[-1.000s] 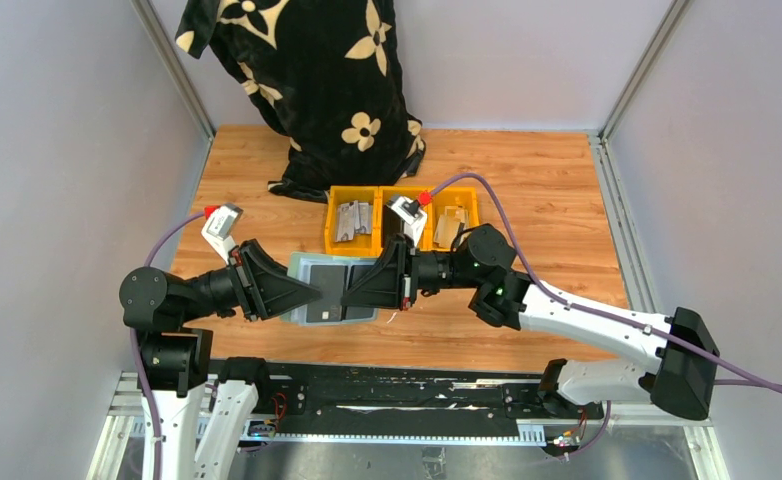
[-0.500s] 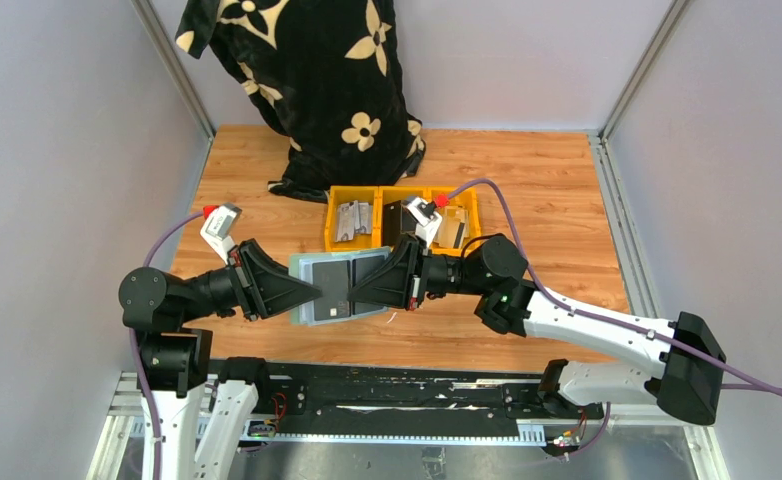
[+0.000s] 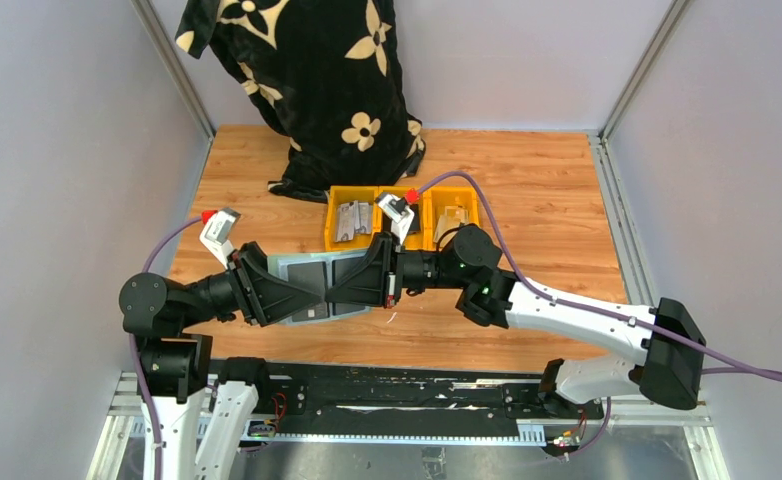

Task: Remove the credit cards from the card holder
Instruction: Remove the credit card from the card holder.

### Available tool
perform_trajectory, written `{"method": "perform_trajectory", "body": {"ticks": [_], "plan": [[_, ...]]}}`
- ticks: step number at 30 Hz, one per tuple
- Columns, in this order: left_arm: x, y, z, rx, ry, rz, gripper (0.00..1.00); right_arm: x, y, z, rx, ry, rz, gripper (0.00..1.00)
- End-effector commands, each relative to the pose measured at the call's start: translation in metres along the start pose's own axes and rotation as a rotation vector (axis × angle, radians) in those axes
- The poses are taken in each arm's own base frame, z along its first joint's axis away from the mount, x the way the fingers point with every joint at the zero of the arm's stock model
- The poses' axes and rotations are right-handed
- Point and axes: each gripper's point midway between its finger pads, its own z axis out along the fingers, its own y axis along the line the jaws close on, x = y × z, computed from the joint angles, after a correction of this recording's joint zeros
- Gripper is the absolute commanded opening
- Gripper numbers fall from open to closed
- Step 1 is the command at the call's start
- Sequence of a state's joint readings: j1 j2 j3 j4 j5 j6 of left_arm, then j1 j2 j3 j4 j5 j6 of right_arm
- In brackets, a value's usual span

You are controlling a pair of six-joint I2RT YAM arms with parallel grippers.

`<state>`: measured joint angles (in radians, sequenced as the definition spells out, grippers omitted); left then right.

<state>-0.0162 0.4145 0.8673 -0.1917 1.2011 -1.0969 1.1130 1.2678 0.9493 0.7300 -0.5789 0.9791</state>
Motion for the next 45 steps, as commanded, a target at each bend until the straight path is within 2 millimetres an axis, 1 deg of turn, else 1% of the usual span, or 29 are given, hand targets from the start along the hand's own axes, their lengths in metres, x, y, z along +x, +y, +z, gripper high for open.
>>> {"method": "perform_trajectory", "body": {"ticks": [1, 5, 8, 11, 15, 22, 25, 26, 29, 31, 33, 37, 39, 42, 45], "plan": [[0.001, -0.003, 0.0, 0.016, 0.011, -0.007, 0.43, -0.005, 0.015, 0.006, -0.039, 0.005, -0.05, 0.0], [0.001, -0.005, -0.001, 0.018, 0.01, 0.007, 0.28, -0.006, 0.015, 0.003, -0.024, 0.001, -0.062, 0.0], [0.001, -0.005, -0.001, 0.017, 0.008, 0.008, 0.19, -0.007, 0.014, 0.001, -0.01, -0.011, -0.06, 0.0], [0.001, -0.007, -0.001, 0.02, 0.009, 0.014, 0.16, -0.009, 0.012, -0.001, 0.006, -0.035, -0.053, 0.0], [0.001, -0.008, -0.001, 0.022, 0.012, 0.017, 0.14, -0.015, 0.011, -0.006, 0.017, -0.089, -0.045, 0.0], [0.0, -0.011, -0.001, 0.025, 0.009, 0.027, 0.14, -0.014, 0.007, -0.011, 0.025, -0.126, -0.02, 0.0], [0.0, -0.009, -0.001, 0.018, 0.008, 0.023, 0.14, -0.014, 0.012, -0.007, 0.001, -0.101, -0.031, 0.0], [0.0, -0.008, -0.001, 0.016, 0.009, 0.021, 0.14, -0.014, 0.012, -0.004, -0.001, -0.086, -0.034, 0.02], [0.0, -0.007, -0.001, 0.015, 0.011, 0.022, 0.18, -0.013, 0.013, 0.002, 0.004, -0.042, -0.045, 0.19], [0.0, -0.008, -0.001, 0.016, 0.011, 0.029, 0.2, -0.012, 0.01, 0.004, 0.01, -0.032, -0.045, 0.27], [0.001, -0.008, -0.001, 0.014, 0.013, 0.032, 0.23, -0.011, 0.008, 0.006, 0.015, -0.025, -0.04, 0.3], [0.001, -0.007, -0.001, 0.013, 0.016, 0.028, 0.27, -0.01, 0.005, 0.01, 0.023, -0.003, -0.032, 0.31], [0.0, -0.008, -0.001, 0.014, 0.016, 0.033, 0.32, -0.01, 0.003, 0.013, 0.031, 0.001, -0.029, 0.3], [0.0, -0.011, -0.002, 0.02, 0.017, 0.054, 0.37, -0.011, -0.007, 0.017, 0.08, 0.011, -0.017, 0.24], [0.001, -0.014, -0.002, 0.024, 0.017, 0.064, 0.38, -0.01, -0.021, 0.017, 0.158, 0.02, -0.008, 0.22]]}}
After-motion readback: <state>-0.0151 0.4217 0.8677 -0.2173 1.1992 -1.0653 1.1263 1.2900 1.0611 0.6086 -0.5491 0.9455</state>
